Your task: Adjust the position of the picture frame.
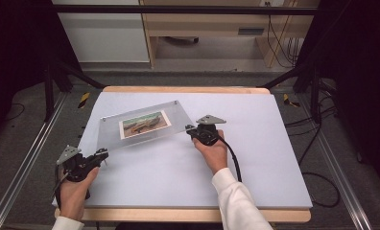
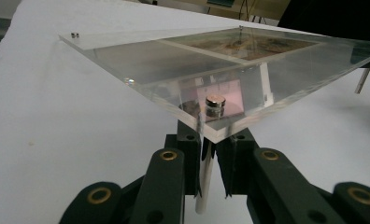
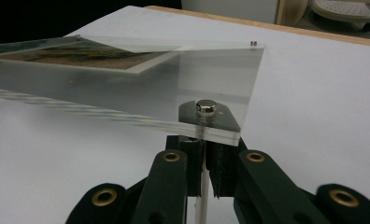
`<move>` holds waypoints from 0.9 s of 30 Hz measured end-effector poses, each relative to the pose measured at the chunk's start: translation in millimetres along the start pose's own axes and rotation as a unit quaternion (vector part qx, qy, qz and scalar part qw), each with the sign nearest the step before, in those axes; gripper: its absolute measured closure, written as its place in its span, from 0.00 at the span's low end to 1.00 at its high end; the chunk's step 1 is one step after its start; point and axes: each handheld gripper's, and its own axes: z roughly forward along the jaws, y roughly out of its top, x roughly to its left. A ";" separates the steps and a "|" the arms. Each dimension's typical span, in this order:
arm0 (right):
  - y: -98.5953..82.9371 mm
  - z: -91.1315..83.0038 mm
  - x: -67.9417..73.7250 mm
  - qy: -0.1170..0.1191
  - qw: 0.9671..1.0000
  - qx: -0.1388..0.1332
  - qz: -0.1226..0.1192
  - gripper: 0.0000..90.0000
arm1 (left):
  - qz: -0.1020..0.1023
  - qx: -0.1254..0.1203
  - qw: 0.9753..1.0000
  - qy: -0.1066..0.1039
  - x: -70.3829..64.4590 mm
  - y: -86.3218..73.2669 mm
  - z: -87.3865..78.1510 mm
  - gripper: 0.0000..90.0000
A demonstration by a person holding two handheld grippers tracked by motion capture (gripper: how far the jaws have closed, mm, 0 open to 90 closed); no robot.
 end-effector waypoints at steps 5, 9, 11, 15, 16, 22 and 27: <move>-0.3 0.2 -0.5 0.003 1.000 0.003 0.000 0.95 | 0.010 -0.001 1.000 0.006 -1.9 1.0 7.0 0.86; -0.8 0.4 -0.6 0.004 1.000 0.005 0.001 0.95 | 0.013 -0.002 1.000 0.007 -0.3 2.6 10.2 0.90; -0.3 0.4 -0.4 0.004 1.000 0.003 0.000 0.94 | 0.019 -0.002 1.000 0.009 -2.0 3.5 9.1 0.93; -0.5 0.6 -0.5 0.004 1.000 0.003 -0.002 0.94 | 0.019 0.000 1.000 0.007 -1.9 3.6 9.1 0.93; -0.7 0.5 -0.3 0.004 1.000 0.005 -0.001 0.94 | 0.019 0.000 1.000 0.008 -2.0 3.6 9.1 0.93; -0.9 1.5 -1.0 0.002 1.000 0.002 0.004 0.86 | 0.022 0.004 1.000 0.008 -2.0 3.6 9.3 0.93; -1.7 3.7 -0.3 0.005 1.000 0.003 -0.009 0.94 | 0.022 0.011 1.000 0.009 -2.3 3.2 9.6 0.93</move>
